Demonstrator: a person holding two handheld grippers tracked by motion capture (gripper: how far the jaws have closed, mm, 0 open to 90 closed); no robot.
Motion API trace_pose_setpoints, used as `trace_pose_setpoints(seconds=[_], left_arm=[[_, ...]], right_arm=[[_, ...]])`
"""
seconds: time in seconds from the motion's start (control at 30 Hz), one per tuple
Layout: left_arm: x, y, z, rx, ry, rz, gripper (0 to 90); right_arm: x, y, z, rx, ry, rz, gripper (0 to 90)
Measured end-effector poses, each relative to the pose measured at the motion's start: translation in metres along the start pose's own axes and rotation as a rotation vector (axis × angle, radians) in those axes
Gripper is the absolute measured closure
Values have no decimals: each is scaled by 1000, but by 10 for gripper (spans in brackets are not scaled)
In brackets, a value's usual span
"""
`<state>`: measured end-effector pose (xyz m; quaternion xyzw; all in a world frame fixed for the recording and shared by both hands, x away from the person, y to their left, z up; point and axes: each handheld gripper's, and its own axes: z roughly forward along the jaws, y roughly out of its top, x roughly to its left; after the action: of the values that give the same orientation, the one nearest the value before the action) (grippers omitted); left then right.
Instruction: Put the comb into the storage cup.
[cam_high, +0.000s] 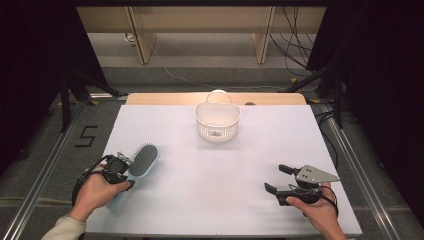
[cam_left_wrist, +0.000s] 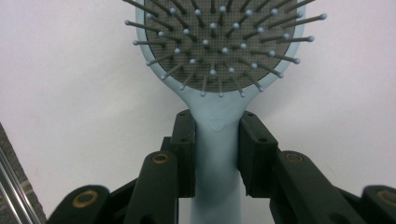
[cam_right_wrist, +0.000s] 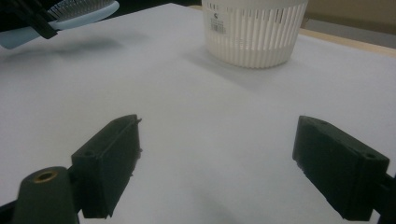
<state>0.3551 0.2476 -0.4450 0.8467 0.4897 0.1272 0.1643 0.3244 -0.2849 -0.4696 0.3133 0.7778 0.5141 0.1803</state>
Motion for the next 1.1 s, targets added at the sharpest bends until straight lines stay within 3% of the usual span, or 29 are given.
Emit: trace_pose_setpoints(seconds=[0.4, 0.57, 0.77, 1.1], left_arm=[[-1, -1, -2, -72, 25, -23, 700], [-1, -1, -4, -137, 54, -35, 700], [-1, -2, -5, -211, 60, -50, 701], [-5, -4, -2, -292, 79, -70, 700]], right_arm=[[0, 0, 0, 0, 0, -3, 158], [0, 0, 0, 0, 1, -3, 158], [0, 0, 0, 0, 1, -2, 158], [0, 0, 0, -1, 2, -2, 158]])
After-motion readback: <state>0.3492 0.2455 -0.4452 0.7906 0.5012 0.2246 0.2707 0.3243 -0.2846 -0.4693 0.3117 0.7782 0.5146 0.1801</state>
